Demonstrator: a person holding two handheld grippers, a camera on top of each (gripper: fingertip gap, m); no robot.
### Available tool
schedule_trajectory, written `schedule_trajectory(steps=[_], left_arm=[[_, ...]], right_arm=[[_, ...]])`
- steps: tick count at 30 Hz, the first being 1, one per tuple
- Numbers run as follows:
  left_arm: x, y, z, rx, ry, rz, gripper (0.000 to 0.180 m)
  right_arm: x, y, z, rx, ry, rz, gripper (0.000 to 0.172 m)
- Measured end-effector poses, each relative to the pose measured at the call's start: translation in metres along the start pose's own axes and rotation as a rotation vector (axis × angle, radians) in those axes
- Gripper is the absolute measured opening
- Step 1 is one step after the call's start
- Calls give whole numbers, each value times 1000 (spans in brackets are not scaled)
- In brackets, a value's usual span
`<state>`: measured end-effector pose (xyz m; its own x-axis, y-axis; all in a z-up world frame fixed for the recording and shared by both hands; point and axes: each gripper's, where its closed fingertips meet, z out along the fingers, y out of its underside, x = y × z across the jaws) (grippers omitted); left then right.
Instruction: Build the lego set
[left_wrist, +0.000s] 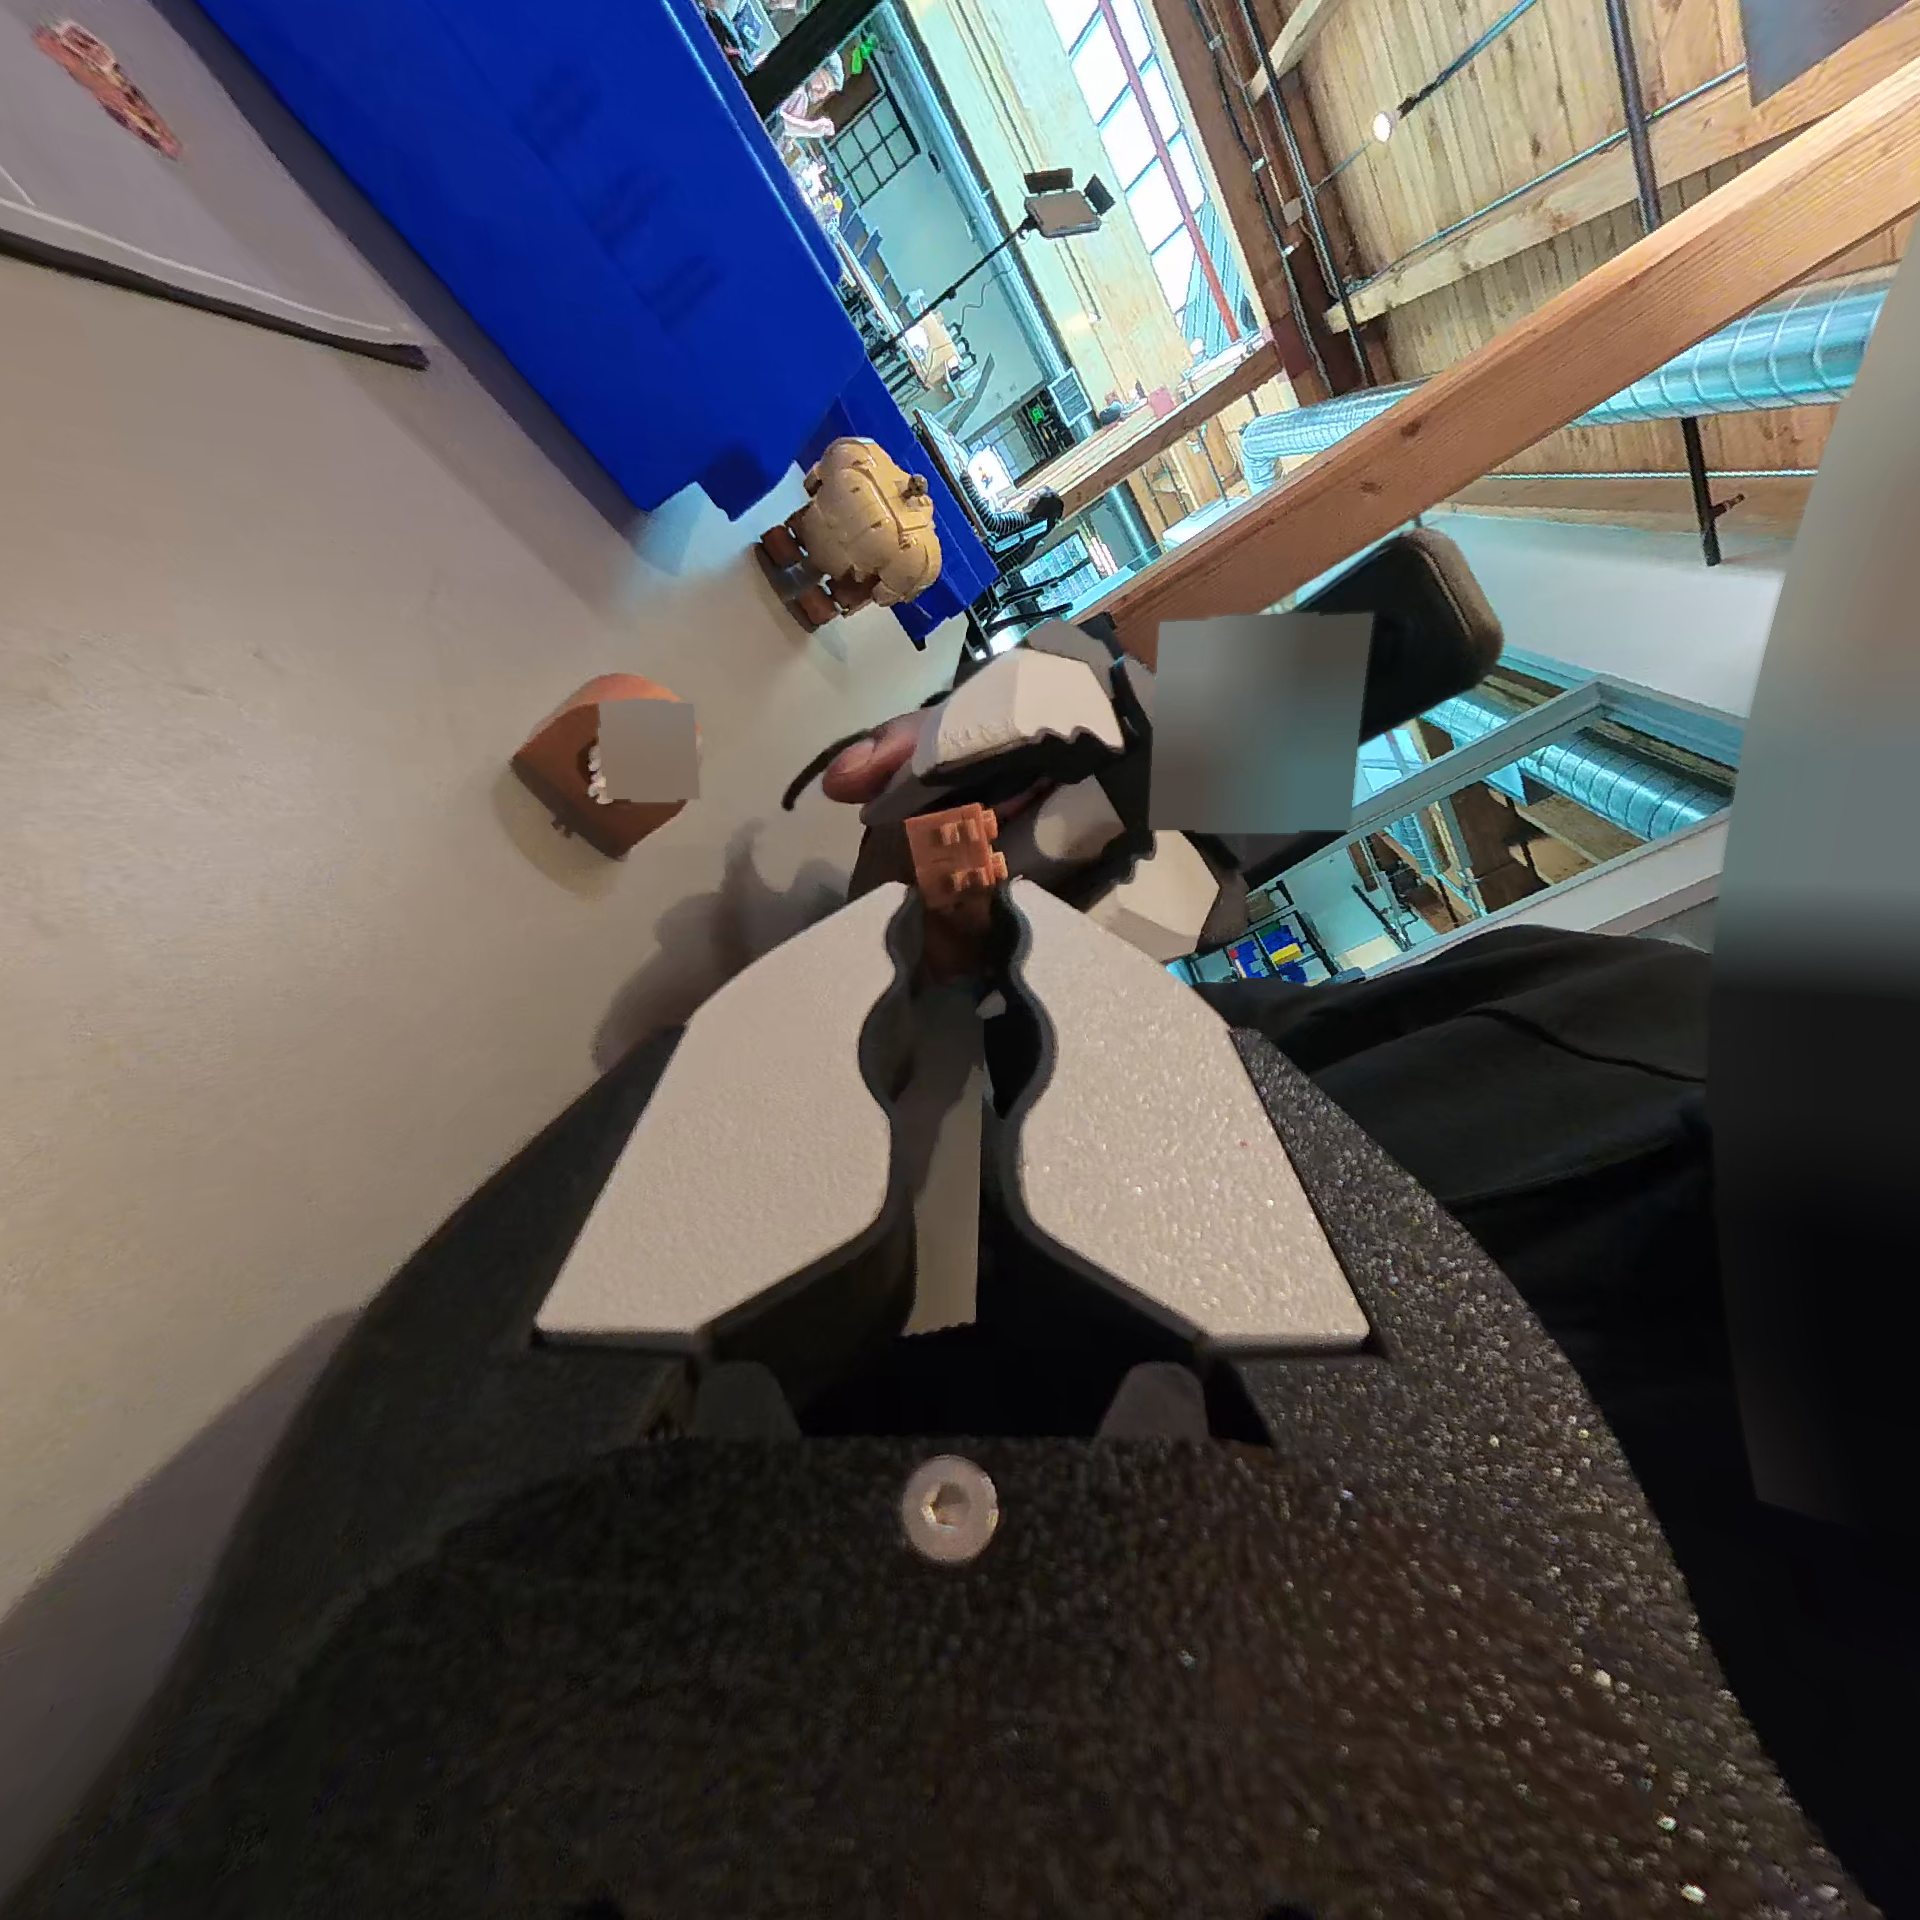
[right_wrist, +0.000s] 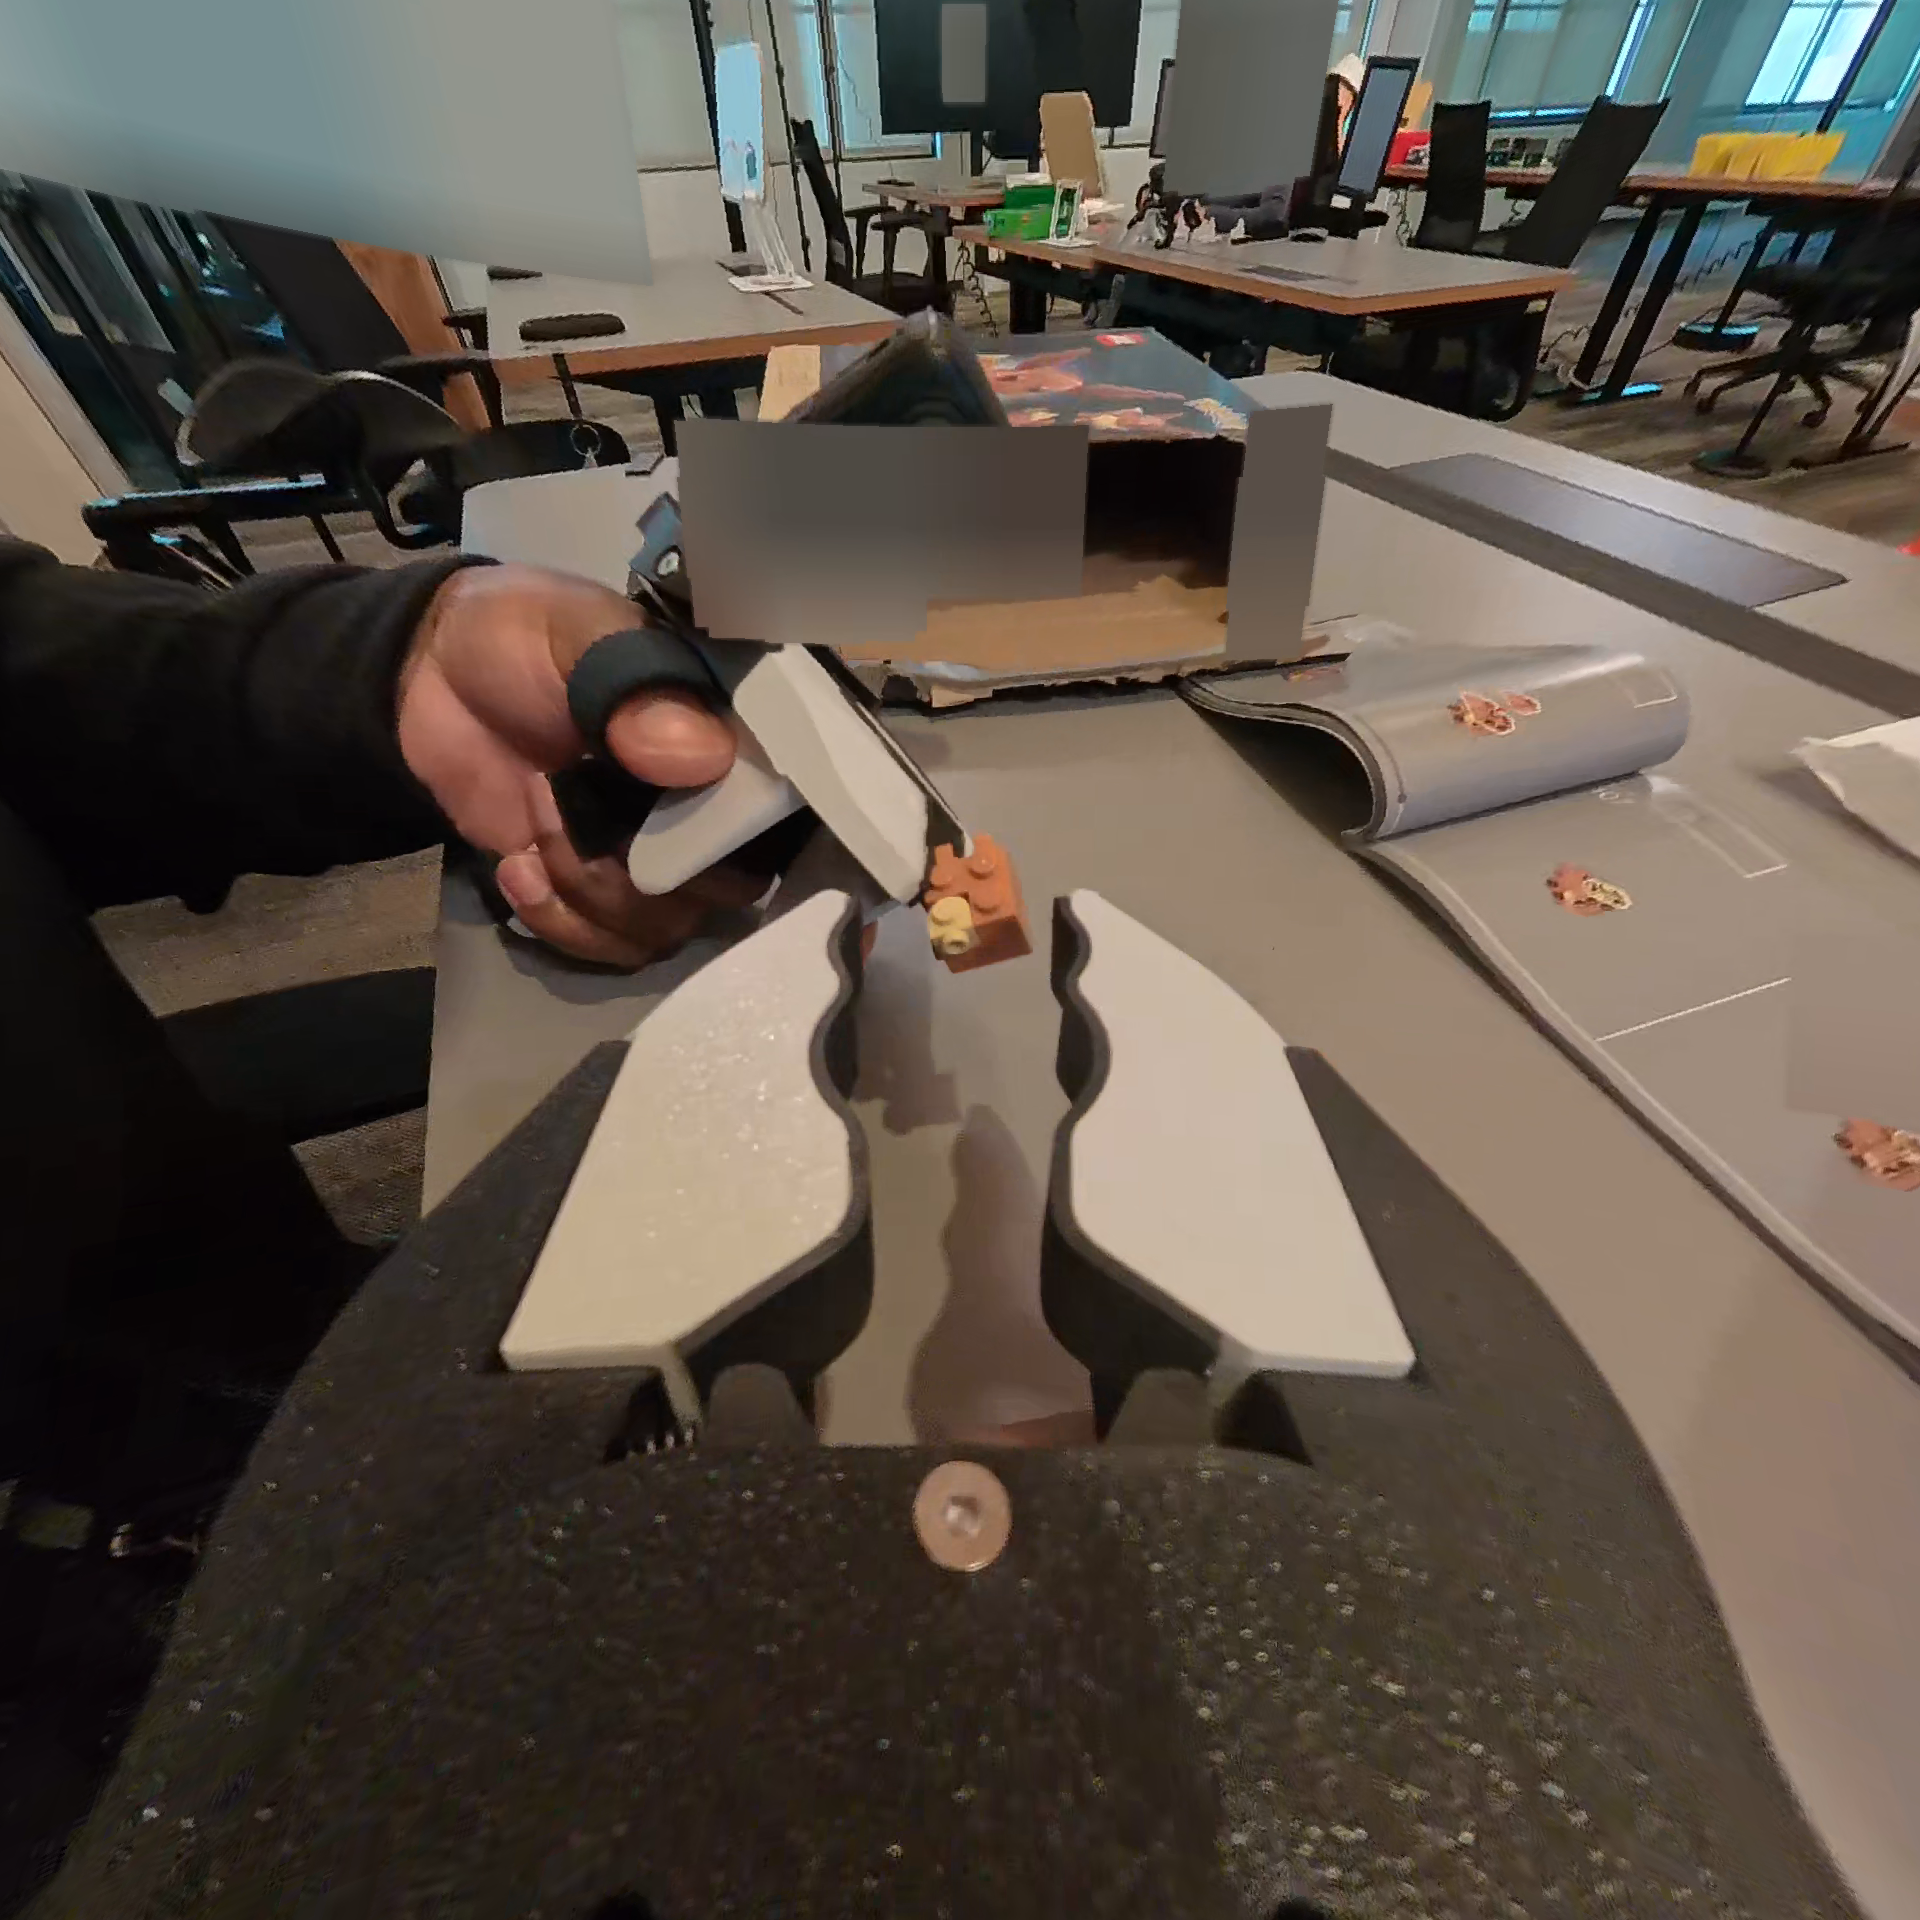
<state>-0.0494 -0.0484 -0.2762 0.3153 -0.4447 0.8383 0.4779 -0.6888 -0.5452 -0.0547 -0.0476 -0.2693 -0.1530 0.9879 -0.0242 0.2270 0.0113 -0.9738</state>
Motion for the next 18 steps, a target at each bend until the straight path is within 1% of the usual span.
schedule_trajectory(steps=[1,3,4,9,13,15,18], left_arm=[[0,0,-1,2,1,-6,11],[0,-1,-2,7,4,-15,11],[-1,-1,-3,13,6,-20,11],[-3,-2,-6,11,1,-31,12],[-6,-1,-10,-16,-33,18,12],[-11,-2,-14,-25,-77,57,17],[-24,-6,-25,-39,-194,164,24]], right_arm=[[0,-1,1,2,3,-11,31],[3,-2,2,3,22,-20,19],[4,-2,3,0,21,-23,17],[4,-1,7,-26,9,-18,16],[4,2,11,-50,-3,-4,16],[4,1,13,-55,-13,15,16],[10,0,16,-78,-14,48,16]])
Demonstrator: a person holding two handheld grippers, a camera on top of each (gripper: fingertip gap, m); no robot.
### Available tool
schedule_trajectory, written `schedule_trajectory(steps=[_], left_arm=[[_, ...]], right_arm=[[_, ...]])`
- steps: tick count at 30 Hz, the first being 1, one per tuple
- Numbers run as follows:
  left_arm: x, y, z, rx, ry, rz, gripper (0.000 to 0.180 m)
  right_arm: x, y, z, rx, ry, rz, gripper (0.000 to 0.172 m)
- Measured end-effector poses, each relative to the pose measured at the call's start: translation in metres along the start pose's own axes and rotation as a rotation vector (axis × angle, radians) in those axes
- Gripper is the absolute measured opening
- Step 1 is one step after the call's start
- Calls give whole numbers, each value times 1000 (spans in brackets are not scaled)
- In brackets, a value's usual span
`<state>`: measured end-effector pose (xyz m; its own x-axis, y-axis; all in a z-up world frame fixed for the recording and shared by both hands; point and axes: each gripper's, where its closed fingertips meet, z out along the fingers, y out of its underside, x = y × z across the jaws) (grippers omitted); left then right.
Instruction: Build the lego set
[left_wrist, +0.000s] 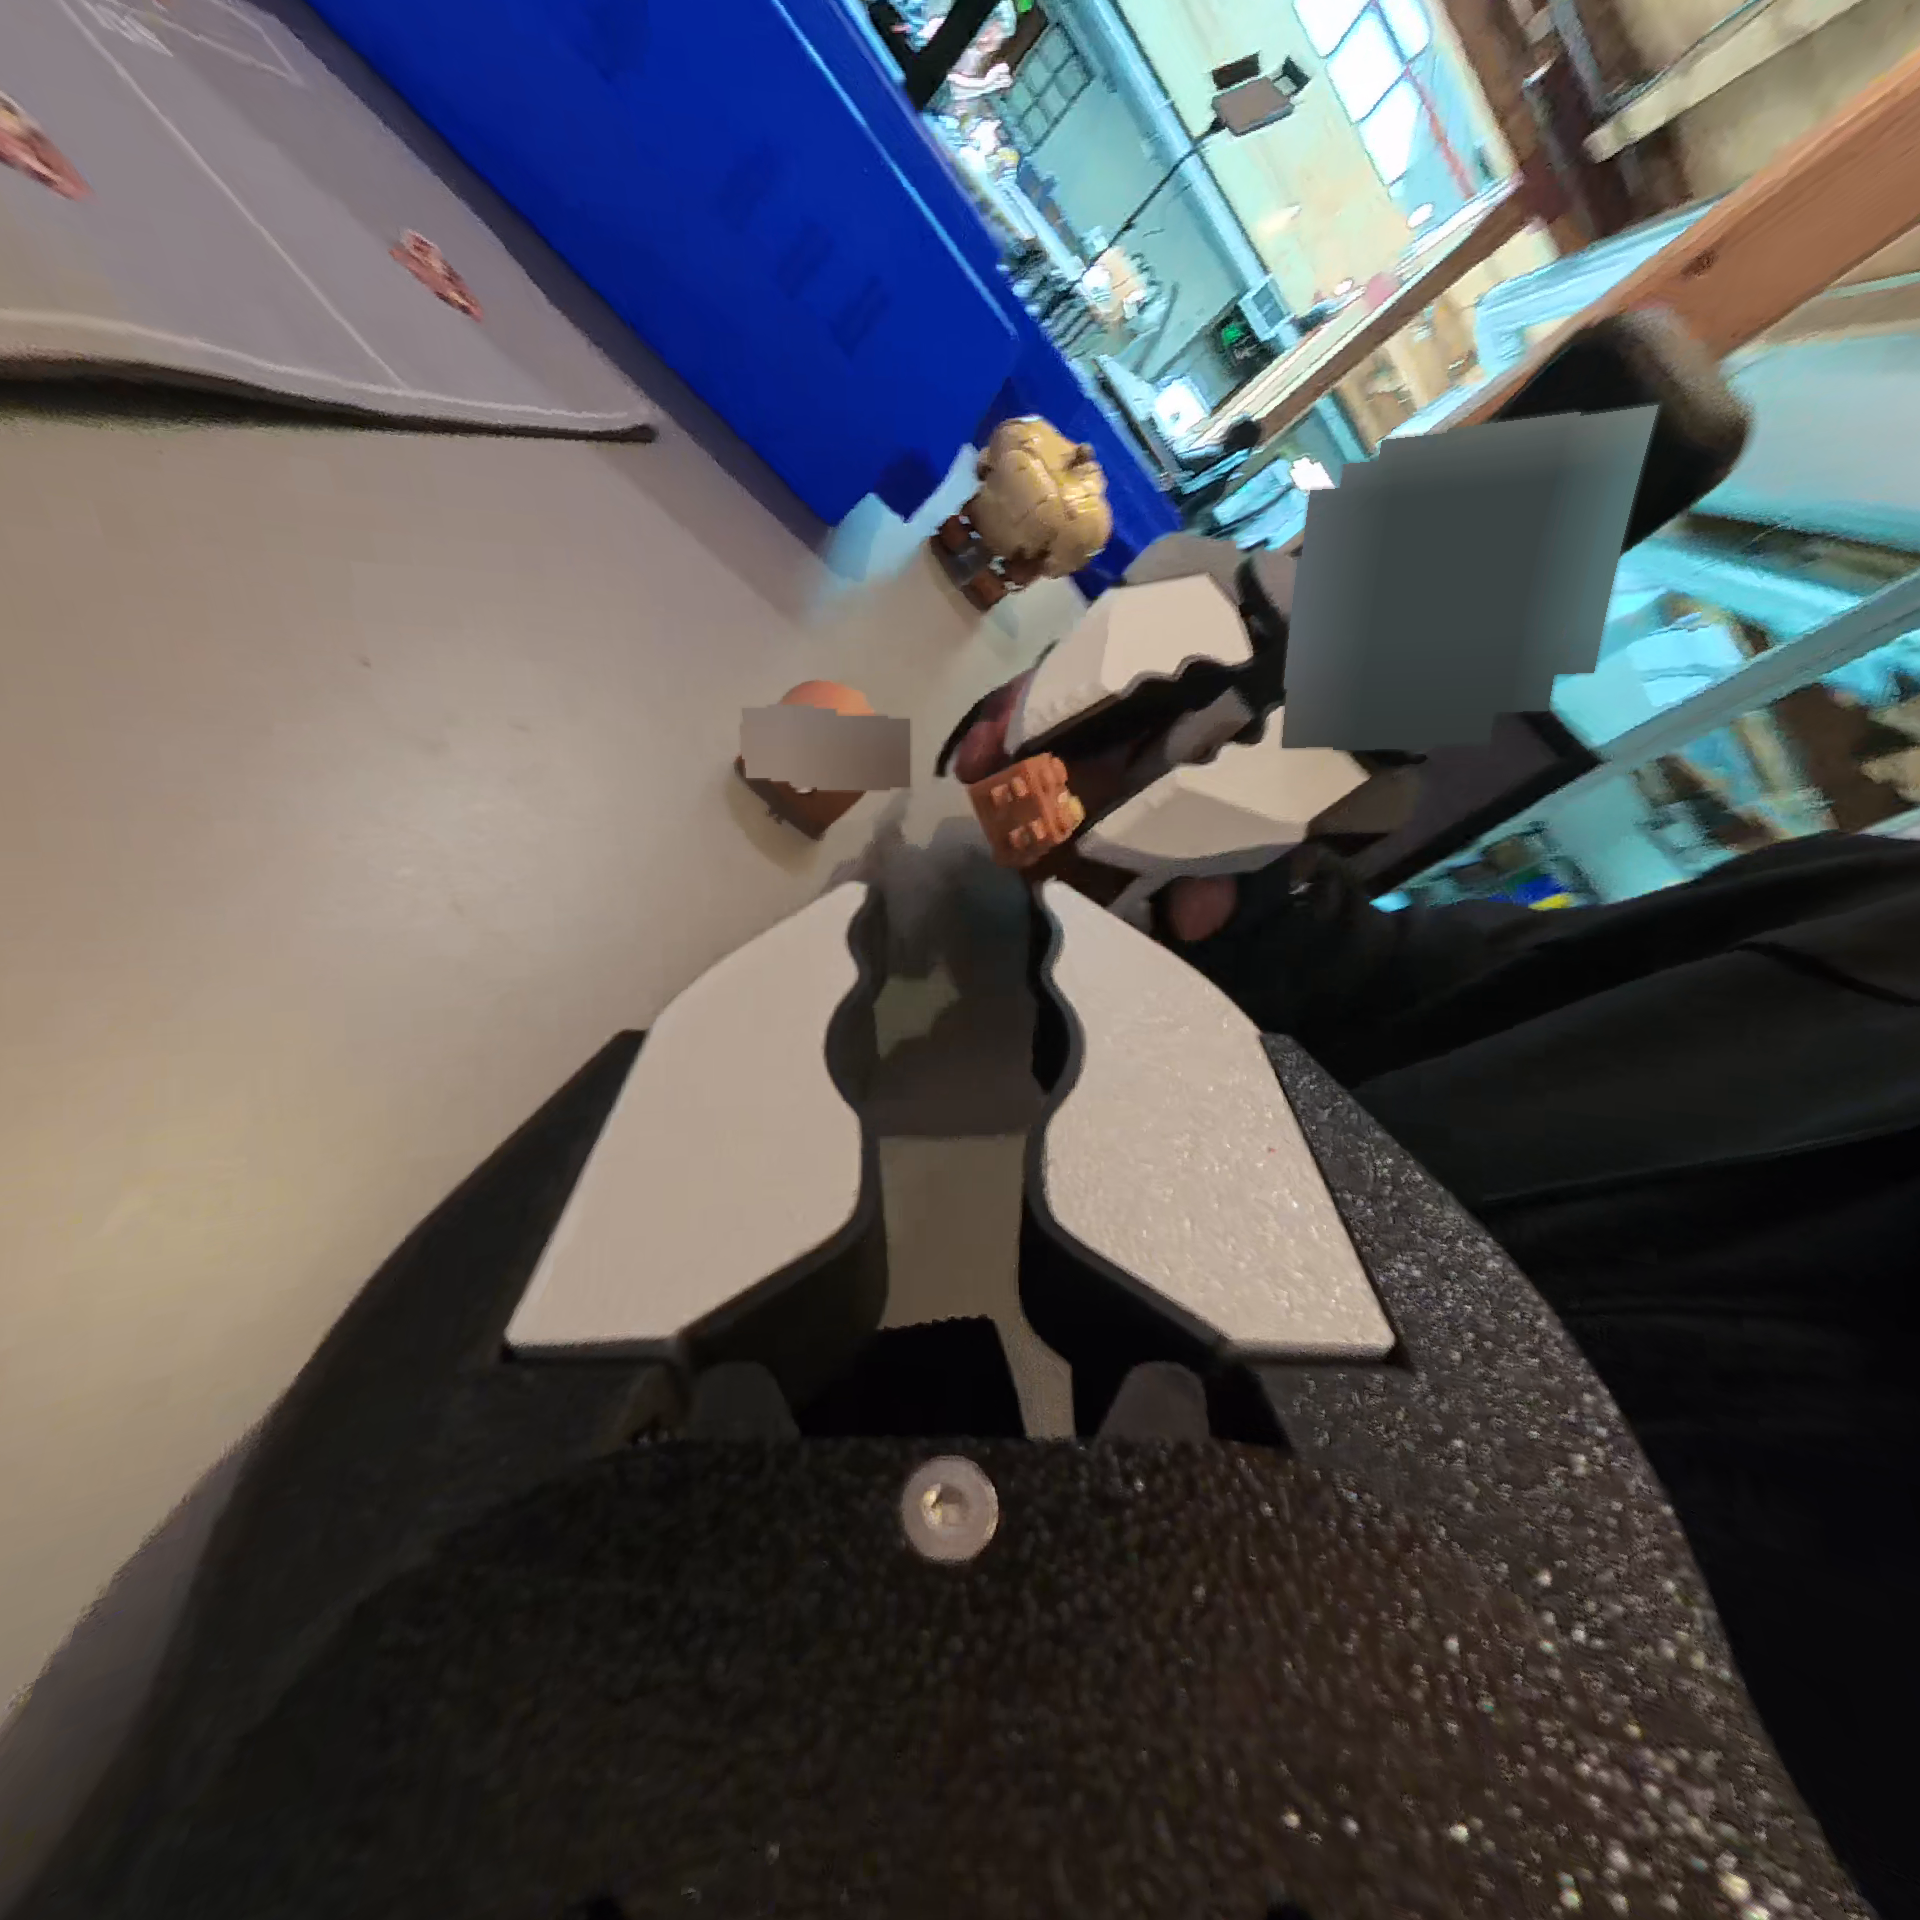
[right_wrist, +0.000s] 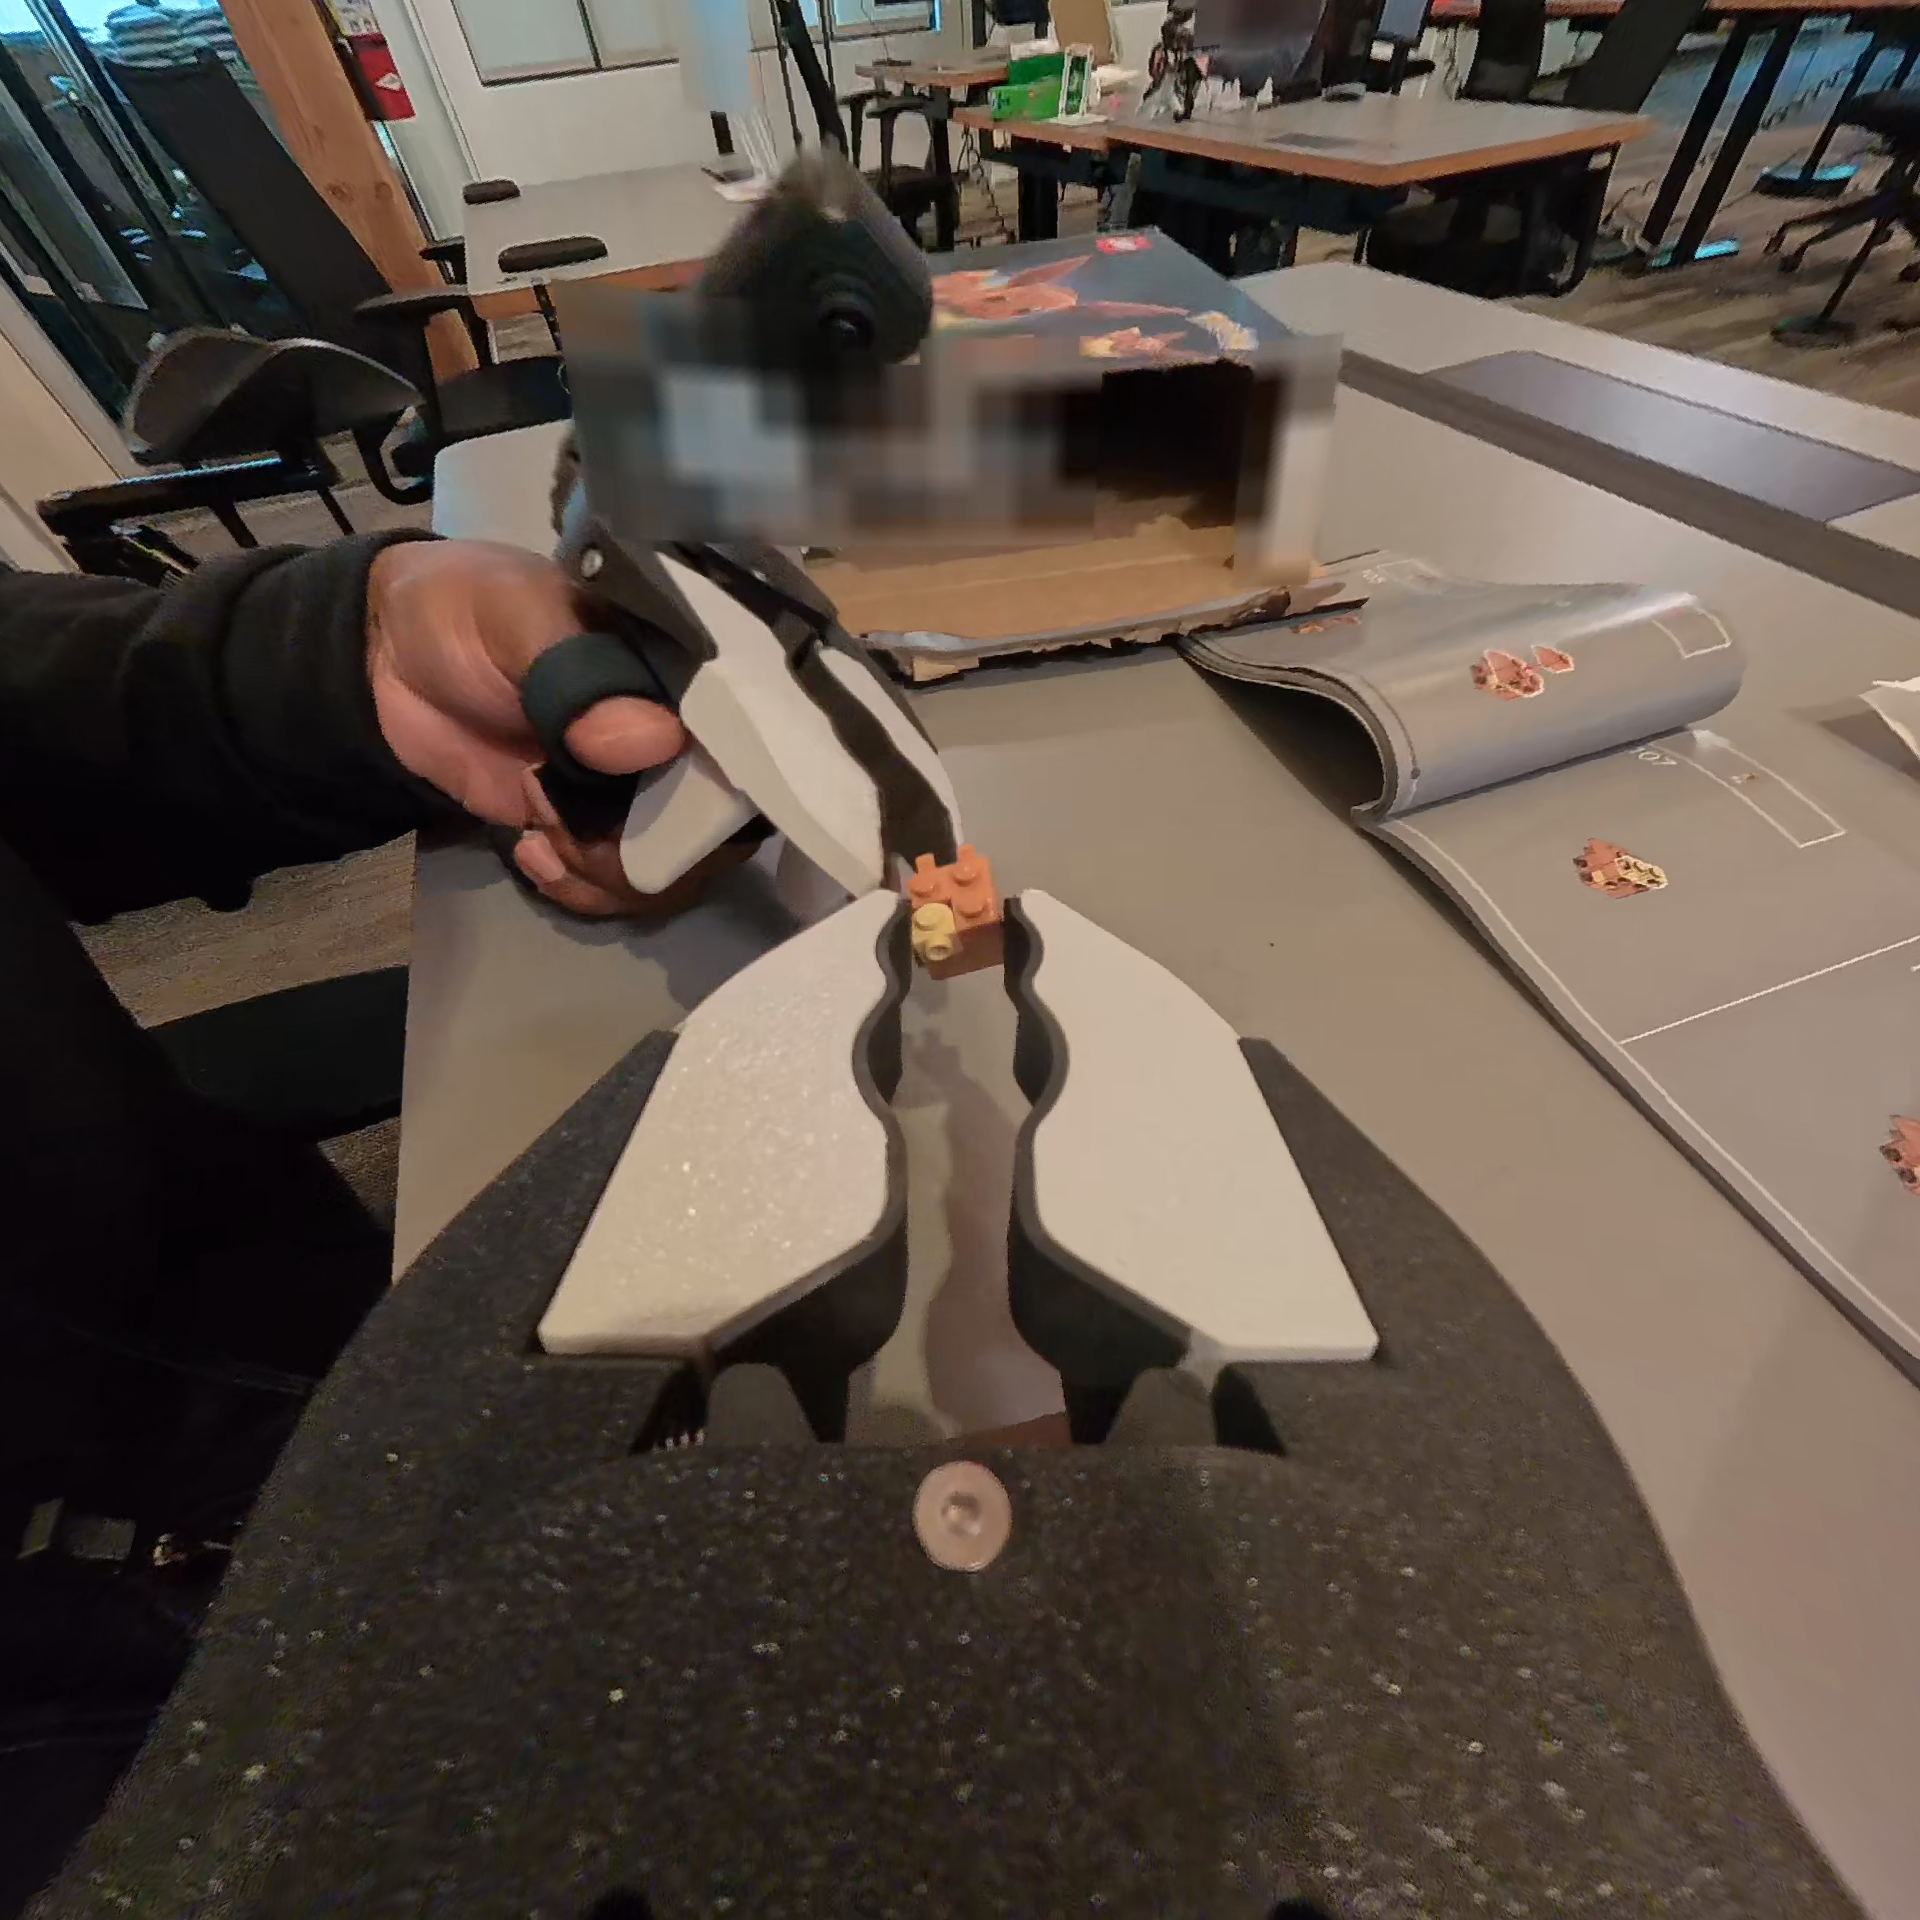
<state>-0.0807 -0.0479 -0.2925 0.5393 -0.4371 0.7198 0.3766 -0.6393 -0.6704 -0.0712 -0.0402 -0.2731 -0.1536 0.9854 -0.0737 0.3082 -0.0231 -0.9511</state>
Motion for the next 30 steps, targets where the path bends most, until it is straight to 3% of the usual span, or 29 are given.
schedule_trajectory(steps=[4,8,14,30], left_arm=[[-16,-7,-12,-3,-147,204,28],[-31,-21,-21,29,-232,288,28],[-37,-28,-26,49,-178,196,27],[-34,-30,-29,74,-130,166,27]], right_arm=[[6,9,11,-121,-20,38,16],[5,27,28,-263,-41,64,16],[3,47,46,-356,-73,165,16],[11,49,47,-383,-105,199,17]])
